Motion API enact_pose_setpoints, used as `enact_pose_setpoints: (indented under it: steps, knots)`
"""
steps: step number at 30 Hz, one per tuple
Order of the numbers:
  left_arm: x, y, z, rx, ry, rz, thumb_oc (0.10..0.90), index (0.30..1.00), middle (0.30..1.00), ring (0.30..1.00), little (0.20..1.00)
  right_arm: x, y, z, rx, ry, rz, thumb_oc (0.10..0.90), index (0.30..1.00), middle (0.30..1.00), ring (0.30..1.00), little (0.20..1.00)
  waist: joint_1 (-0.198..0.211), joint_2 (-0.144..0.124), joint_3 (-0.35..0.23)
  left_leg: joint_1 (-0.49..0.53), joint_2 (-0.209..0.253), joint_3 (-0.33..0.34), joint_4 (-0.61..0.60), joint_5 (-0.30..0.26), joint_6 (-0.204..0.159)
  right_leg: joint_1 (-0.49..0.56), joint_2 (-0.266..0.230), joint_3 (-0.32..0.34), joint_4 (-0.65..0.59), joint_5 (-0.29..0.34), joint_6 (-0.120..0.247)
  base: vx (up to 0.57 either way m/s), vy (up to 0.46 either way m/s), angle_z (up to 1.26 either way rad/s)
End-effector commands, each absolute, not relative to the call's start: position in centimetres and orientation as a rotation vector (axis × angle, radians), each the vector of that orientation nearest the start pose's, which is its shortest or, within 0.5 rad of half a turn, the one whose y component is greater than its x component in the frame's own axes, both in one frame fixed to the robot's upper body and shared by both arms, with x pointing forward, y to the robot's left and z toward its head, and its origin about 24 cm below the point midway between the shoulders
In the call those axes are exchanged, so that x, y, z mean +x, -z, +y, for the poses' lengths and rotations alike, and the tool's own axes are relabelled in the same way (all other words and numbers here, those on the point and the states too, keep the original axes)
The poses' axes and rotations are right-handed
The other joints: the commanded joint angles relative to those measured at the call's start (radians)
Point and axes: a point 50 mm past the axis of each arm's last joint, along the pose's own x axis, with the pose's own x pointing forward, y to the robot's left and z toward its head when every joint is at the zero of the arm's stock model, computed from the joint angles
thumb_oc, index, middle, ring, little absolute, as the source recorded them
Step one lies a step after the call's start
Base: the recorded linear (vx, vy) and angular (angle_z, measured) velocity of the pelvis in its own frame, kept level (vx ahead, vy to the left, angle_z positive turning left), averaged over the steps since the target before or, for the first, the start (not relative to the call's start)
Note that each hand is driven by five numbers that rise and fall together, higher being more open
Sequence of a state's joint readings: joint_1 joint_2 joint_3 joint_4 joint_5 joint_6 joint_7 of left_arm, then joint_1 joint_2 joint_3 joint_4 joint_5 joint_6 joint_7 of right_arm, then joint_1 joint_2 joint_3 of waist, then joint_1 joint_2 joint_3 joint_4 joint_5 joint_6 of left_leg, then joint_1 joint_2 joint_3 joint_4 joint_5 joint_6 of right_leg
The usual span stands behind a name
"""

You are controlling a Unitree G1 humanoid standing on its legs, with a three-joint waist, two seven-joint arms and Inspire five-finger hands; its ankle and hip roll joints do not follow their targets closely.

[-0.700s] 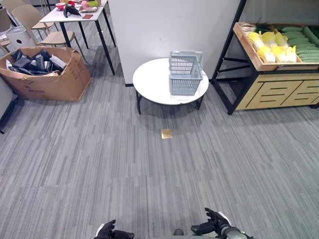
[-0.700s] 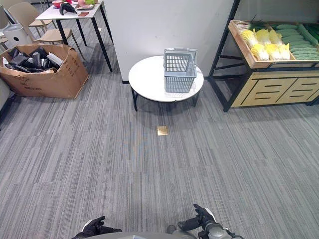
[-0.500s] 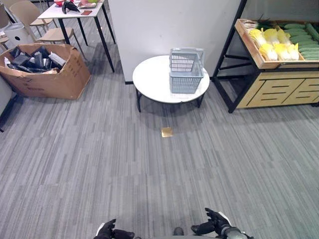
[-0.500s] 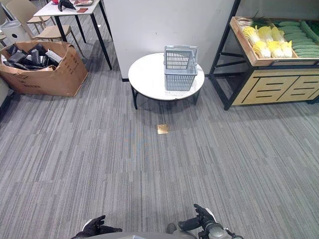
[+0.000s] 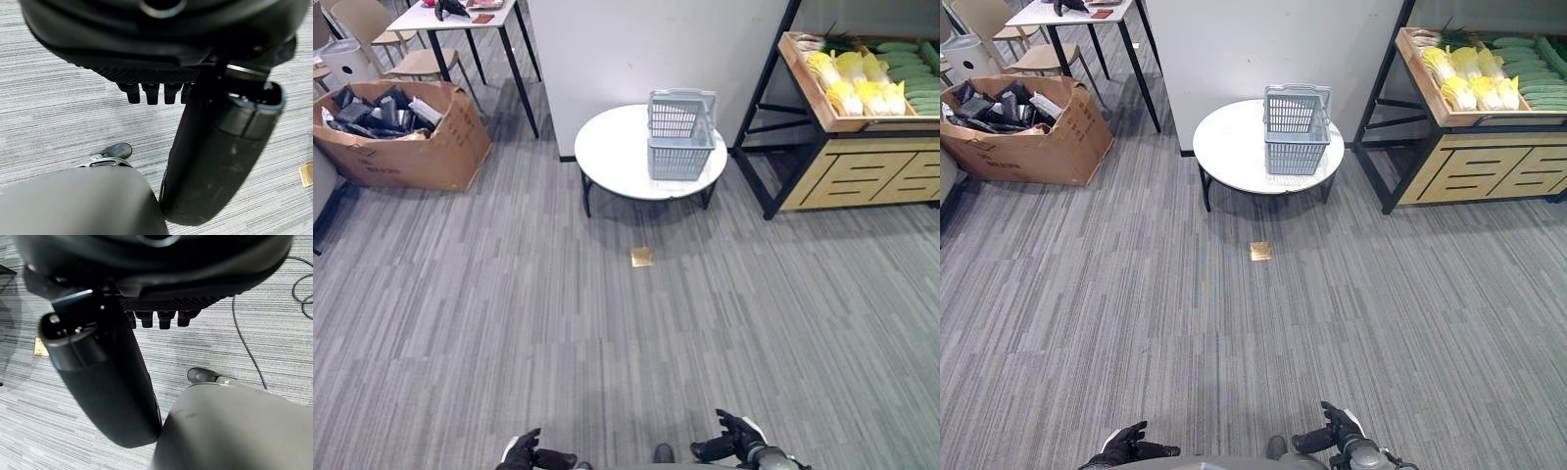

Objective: Get the vegetables into the basket

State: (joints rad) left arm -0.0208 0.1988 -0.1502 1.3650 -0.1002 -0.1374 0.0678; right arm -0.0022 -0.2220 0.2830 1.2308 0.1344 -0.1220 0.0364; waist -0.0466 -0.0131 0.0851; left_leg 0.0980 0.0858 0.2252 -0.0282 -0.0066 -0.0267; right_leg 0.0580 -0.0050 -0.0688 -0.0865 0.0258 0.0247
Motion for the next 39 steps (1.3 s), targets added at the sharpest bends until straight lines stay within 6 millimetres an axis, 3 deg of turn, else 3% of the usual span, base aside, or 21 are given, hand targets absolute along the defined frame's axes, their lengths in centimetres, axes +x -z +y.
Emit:
enact_pose_setpoints:
  steps: [1, 14, 17, 20, 23, 26, 31, 34, 35, 39]
  knots:
    - [6.7, 16.6, 23.5, 0.268, -0.155, 1.254, 0.900, 1.000, 1.000, 1.000, 1.000, 8.9, 16.4, -21.7, -0.273, -0.089, 1.171, 0.900, 1.000, 1.000, 1.000, 1.000, -0.009, -0.039, 0.000, 0.035, 0.061, -0.057, -0.059, 0.049, -0.103, 0.001, -0.104, 0.002, -0.001, 0.038, 0.110, 0.02, -0.047, 0.01]
    - [8.3, 16.4, 23.3, 0.265, -0.156, 1.196, 0.900, 1.000, 1.000, 1.000, 1.000, 10.3, 15.6, -23.6, -0.273, -0.017, 1.124, 0.900, 1.000, 1.000, 1.000, 1.000, -0.007, -0.017, 0.040, -0.010, 0.104, -0.099, 0.012, 0.097, -0.128, -0.020, -0.064, -0.004, 0.039, 0.010, 0.070, 0.01, -0.086, 0.03]
    - [9.1, 16.3, 22.7, 0.248, -0.137, 1.174, 0.900, 1.000, 1.000, 1.000, 1.000, 11.0, 15.3, -24.1, -0.275, 0.002, 1.103, 0.900, 1.000, 1.000, 1.000, 1.000, -0.005, -0.015, 0.066, -0.062, 0.121, -0.132, 0.138, 0.112, -0.132, -0.037, -0.035, 0.001, 0.099, -0.028, 0.038, 0.00, -0.173, 0.06]
    - [9.8, 16.2, 22.4, 0.217, -0.147, 1.146, 0.900, 1.000, 1.000, 1.000, 1.000, 11.2, 15.1, -24.7, -0.277, 0.021, 1.094, 0.900, 1.000, 1.000, 1.000, 1.000, 0.000, -0.024, 0.084, -0.117, 0.092, -0.173, 0.253, 0.130, -0.129, -0.029, -0.033, -0.002, 0.116, -0.041, 0.023, 0.05, -0.110, 0.02]
    - [10.9, 15.9, 22.3, 0.230, -0.118, 1.105, 0.900, 1.000, 1.000, 1.000, 1.000, 11.2, 14.9, -25.2, -0.295, 0.027, 1.095, 0.900, 1.000, 1.000, 1.000, 1.000, 0.011, -0.033, 0.096, -0.210, 0.044, -0.209, 0.241, 0.130, -0.108, -0.017, -0.047, -0.005, 0.116, -0.042, 0.031, 0.08, -0.028, 0.06]
    - [10.3, 16.1, 22.3, 0.212, -0.125, 1.120, 0.900, 1.000, 1.000, 1.000, 1.000, 11.0, 14.9, -25.6, -0.300, 0.035, 1.101, 0.900, 1.000, 1.000, 1.000, 1.000, 0.020, -0.040, 0.092, -0.263, 0.048, -0.202, 0.176, 0.119, -0.097, 0.002, -0.057, 0.003, 0.109, -0.059, 0.039, 0.15, 0.051, 0.09]
    - [9.8, 16.2, 22.2, 0.208, -0.133, 1.129, 0.900, 1.000, 1.000, 1.000, 1.000, 10.8, 14.9, -25.9, -0.312, 0.040, 1.108, 0.900, 1.000, 1.000, 1.000, 1.000, 0.040, -0.006, 0.086, -0.310, 0.085, -0.192, 0.017, 0.227, -0.124, 0.064, -0.046, 0.041, 0.100, -0.096, 0.050, 0.20, 0.112, -0.18]
    - [9.2, 16.3, 22.2, 0.206, -0.131, 1.142, 0.900, 1.000, 1.000, 1.000, 1.000, 10.7, 14.9, -25.8, -0.311, 0.034, 1.111, 0.900, 1.000, 1.000, 1.000, 1.000, 0.046, -0.001, 0.076, -0.284, 0.083, -0.180, -0.001, 0.217, -0.119, 0.089, -0.050, 0.069, 0.100, -0.112, 0.059, 0.22, 0.192, -0.48]
    - [9.0, 16.4, 22.0, 0.244, -0.085, 1.151, 0.900, 1.000, 1.000, 1.000, 1.000, 10.4, 15.0, -25.7, -0.300, 0.039, 1.120, 0.900, 1.000, 1.000, 1.000, 1.000, 0.041, 0.003, 0.057, -0.264, 0.073, -0.143, 0.002, 0.204, -0.109, 0.101, -0.083, 0.077, 0.106, -0.116, 0.079, 0.26, 0.299, -0.99]
    - [9.3, 16.3, 22.1, 0.295, -0.045, 1.146, 0.900, 1.000, 1.000, 1.000, 1.000, 10.8, 15.1, -25.3, -0.305, 0.017, 1.117, 0.900, 1.000, 1.000, 1.000, 1.000, 0.035, -0.009, 0.047, -0.253, 0.045, -0.101, 0.019, 0.163, -0.076, 0.087, -0.129, 0.108, 0.118, -0.087, 0.112, 0.17, 0.261, -0.43]
